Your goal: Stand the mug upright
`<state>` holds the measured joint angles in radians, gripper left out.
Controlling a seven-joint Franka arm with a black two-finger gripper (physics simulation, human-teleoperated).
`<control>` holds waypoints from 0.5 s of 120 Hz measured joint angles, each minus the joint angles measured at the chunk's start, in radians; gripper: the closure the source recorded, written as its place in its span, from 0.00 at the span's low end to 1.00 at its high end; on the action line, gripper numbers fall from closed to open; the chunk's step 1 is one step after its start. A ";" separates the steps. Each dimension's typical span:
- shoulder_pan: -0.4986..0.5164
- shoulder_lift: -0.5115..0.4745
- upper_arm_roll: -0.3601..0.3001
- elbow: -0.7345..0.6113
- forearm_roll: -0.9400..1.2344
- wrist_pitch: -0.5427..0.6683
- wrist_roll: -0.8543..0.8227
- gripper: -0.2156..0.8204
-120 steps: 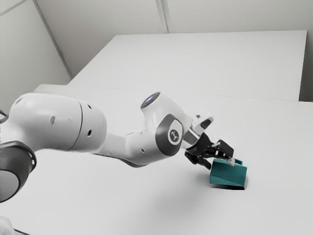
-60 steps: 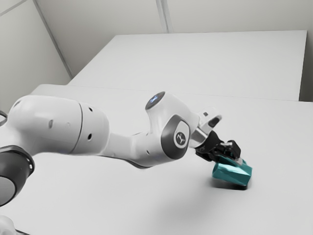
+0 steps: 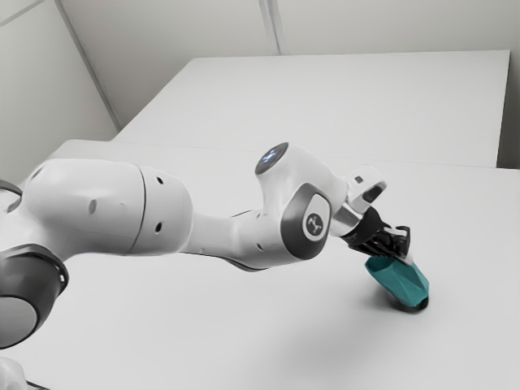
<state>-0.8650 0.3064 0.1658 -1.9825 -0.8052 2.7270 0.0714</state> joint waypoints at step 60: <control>0.006 -0.121 0.215 0.006 0.301 -0.216 -0.014 0.97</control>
<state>-0.8587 0.1854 0.3806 -1.9768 -0.5043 2.5112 0.0577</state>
